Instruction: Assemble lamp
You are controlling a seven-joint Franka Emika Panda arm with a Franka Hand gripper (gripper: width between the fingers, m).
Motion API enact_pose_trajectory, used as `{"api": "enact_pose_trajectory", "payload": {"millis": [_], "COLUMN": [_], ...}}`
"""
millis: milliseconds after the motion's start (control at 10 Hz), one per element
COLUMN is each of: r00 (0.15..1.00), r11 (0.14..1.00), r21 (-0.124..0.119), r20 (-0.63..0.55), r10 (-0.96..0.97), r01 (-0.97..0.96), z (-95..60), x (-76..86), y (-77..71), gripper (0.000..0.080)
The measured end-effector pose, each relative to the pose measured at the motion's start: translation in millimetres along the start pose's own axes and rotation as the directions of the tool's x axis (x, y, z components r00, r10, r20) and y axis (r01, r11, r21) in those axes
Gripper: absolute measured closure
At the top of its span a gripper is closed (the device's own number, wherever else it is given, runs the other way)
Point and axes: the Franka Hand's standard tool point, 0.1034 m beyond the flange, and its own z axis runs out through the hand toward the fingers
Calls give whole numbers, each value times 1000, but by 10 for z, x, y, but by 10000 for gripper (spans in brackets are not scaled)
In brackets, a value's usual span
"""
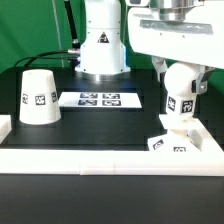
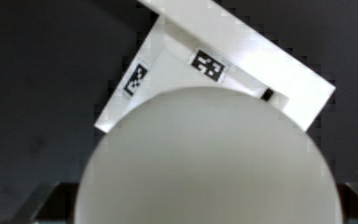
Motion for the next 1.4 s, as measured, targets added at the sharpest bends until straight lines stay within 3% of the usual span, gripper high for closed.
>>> {"api": "enact_pose_trajectory", "payload": {"millis": [400, 500, 900, 1100, 1400], "r00": [990, 992, 979, 936, 809], "r11": [990, 992, 979, 937, 809], "r21": [4, 4, -12, -9, -3], "r20": [17, 17, 23, 26, 28], "r10": [139, 127, -204, -350, -587], "r01": [-139, -127, 204, 350, 587], "z": [4, 7, 56, 62, 66], "x": [-32, -36, -46, -65, -60], "y": [-12, -12, 28, 30, 33], "gripper": [216, 114, 101, 101, 101]}}
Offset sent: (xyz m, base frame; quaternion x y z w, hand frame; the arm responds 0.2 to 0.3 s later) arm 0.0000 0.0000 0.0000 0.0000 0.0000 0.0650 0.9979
